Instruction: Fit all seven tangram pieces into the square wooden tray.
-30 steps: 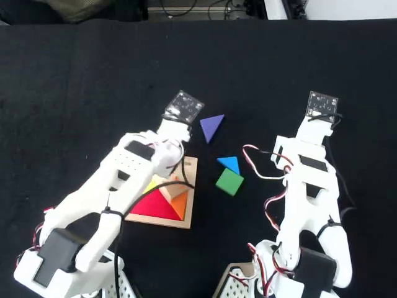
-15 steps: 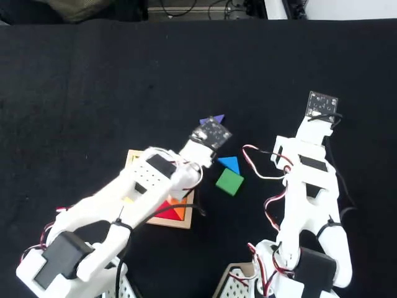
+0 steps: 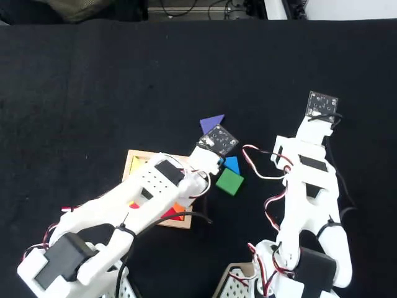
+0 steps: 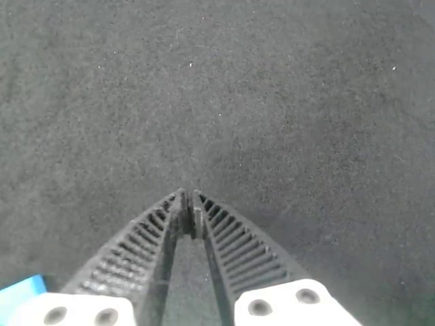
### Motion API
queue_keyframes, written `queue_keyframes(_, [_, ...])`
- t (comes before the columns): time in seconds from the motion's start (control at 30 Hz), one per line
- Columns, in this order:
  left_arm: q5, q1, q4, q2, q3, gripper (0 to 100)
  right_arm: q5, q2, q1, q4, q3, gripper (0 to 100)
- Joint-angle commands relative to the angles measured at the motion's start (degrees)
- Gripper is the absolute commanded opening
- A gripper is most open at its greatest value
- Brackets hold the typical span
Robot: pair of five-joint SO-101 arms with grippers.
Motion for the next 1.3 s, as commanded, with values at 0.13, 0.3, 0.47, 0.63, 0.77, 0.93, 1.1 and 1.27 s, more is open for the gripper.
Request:
queue_keyframes(0.13, [0.4, 0.0, 1.0, -2.4, 1.6, 3, 0.9, 0.1, -1.0, 0.4, -3.1, 1.2])
queue_keyframes(0.3, [-1.6, 0.0, 7.9, -2.4, -0.7, 3, 0.9, 0.1, -1.0, 0.4, -3.1, 1.2])
queue_keyframes(0.47, [-5.4, -0.1, 14.2, -2.4, -2.9, 3, 0.9, 0.1, -1.0, 0.4, -3.1, 1.2])
queue_keyframes(0.63, [-8.0, -0.1, 15.4, -2.5, -3.0, 3, 0.9, 0.1, -1.0, 0.4, -3.1, 1.2])
queue_keyframes(0.77, [-12.5, -4.5, 16.1, -3.2, -7.7, 3, 0.9, 0.1, -1.0, 0.4, -3.0, 1.2])
queue_keyframes(0.93, [-13.7, -16.6, 14.1, -3.2, -13.7, 3, 0.9, 0.1, -1.0, 0.4, -3.0, 1.2])
queue_keyframes(1.1, [-13.7, -20.6, 7.2, -3.2, -8.7, 3, 0.9, 0.1, -1.0, 0.3, -3.0, 1.2])
queue_keyframes(1.27, [-13.4, -17.8, 3.1, -3.2, -2.7, 3, 0.9, 0.1, -1.0, 0.3, -3.0, 1.2])
